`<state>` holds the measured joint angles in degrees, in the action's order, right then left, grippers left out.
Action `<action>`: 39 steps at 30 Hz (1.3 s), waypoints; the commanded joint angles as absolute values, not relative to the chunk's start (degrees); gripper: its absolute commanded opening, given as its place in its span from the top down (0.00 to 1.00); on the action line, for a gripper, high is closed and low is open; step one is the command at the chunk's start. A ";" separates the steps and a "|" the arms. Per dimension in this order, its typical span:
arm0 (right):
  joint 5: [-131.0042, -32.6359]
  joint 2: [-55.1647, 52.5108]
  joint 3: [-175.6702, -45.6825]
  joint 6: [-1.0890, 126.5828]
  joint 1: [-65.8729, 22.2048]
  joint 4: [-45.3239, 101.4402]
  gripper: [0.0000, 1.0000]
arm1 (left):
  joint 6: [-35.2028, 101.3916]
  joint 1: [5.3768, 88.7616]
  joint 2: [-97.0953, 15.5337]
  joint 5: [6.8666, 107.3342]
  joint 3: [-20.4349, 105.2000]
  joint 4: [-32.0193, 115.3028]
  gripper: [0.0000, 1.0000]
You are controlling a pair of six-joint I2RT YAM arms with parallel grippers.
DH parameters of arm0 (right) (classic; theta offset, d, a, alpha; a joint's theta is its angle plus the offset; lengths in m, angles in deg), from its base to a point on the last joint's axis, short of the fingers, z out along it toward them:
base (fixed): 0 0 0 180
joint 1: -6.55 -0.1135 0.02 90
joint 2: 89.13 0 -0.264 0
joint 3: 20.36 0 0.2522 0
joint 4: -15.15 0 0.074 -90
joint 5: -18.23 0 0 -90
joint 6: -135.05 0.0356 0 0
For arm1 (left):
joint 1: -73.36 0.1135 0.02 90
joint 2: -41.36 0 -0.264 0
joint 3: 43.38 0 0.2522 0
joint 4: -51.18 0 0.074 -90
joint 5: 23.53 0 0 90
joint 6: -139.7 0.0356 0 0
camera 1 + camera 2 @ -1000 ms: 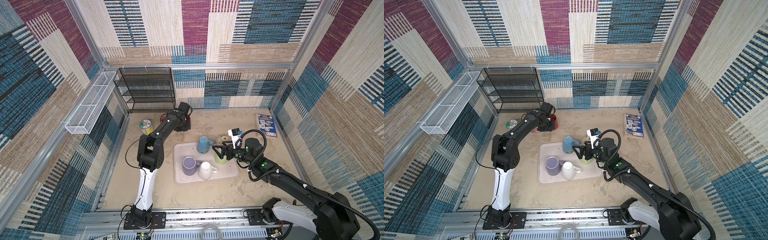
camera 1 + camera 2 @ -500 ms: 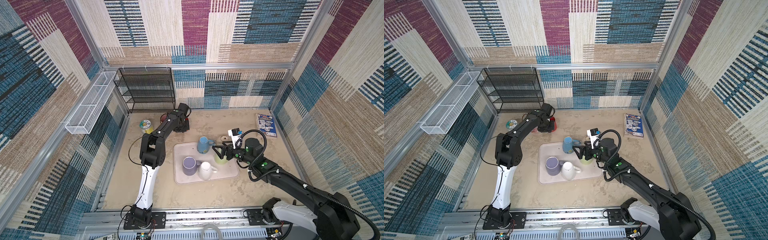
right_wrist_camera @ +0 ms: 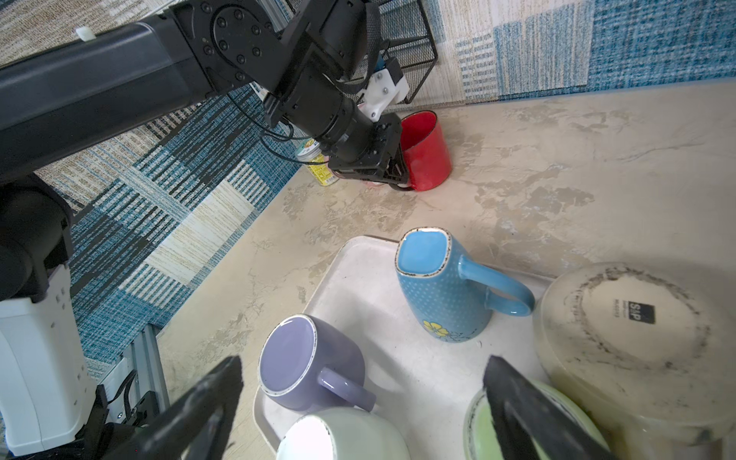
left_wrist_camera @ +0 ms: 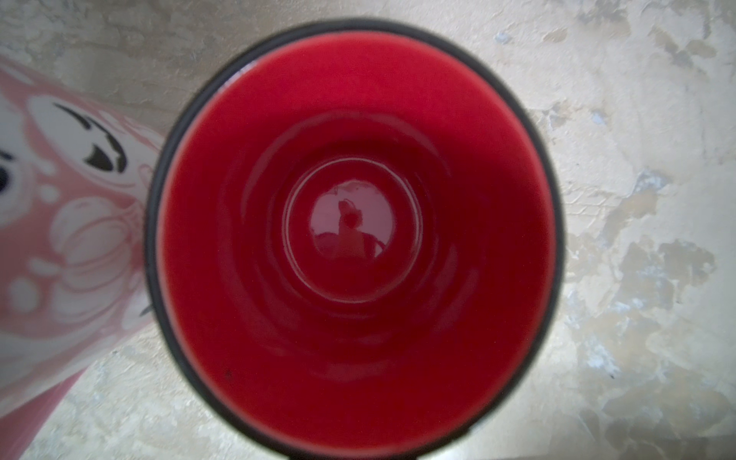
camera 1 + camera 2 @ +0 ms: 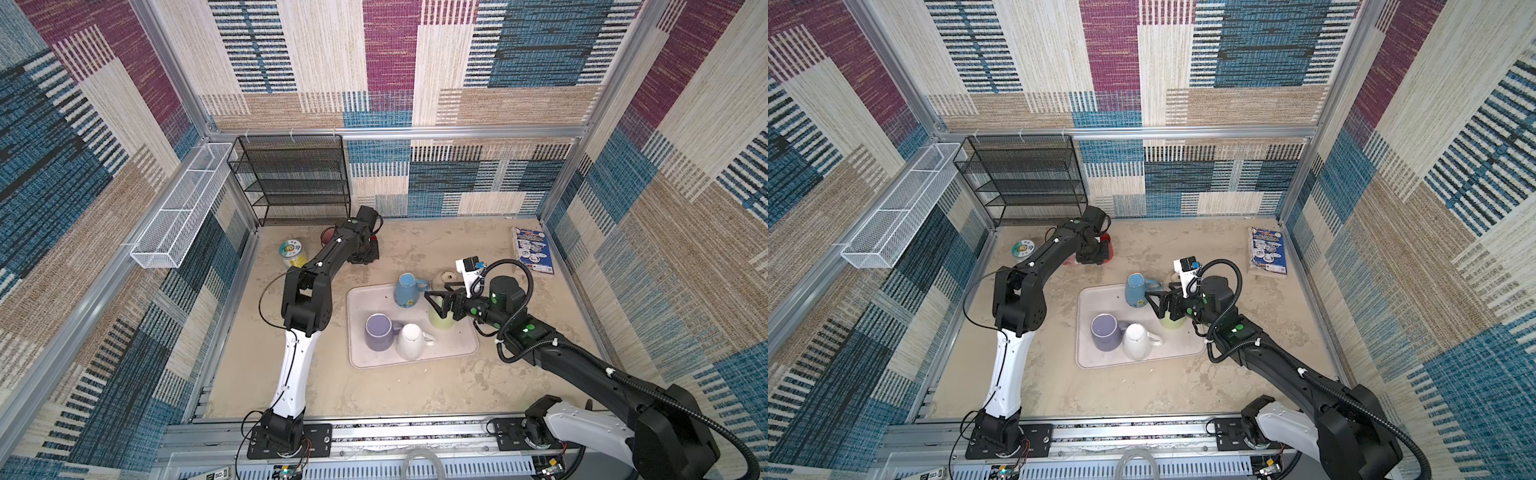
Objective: Turn the mug right side up
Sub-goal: 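Lower the red mug onto the table beside the pink mug with the left gripper, then open the left gripper and withdraw while the right gripper moves over the blue mug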
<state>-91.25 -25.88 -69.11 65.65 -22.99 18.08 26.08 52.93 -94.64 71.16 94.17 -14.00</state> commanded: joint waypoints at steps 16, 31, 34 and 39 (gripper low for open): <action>-90.94 -24.87 -79.01 60.75 -23.01 32.24 0.04 | 25.79 52.11 -81.27 69.79 86.49 -14.26 0.43; -84.98 -22.82 -85.08 57.18 -29.54 51.58 0.08 | 23.38 50.68 -58.50 64.09 66.03 -14.48 0.00; -84.13 -21.04 -85.88 57.01 -32.20 52.58 0.10 | 22.43 50.68 -55.22 64.64 62.99 -17.04 0.00; -84.51 -17.86 -89.13 54.90 -33.57 54.72 0.14 | 21.44 50.79 -50.81 64.75 60.01 -22.01 0.00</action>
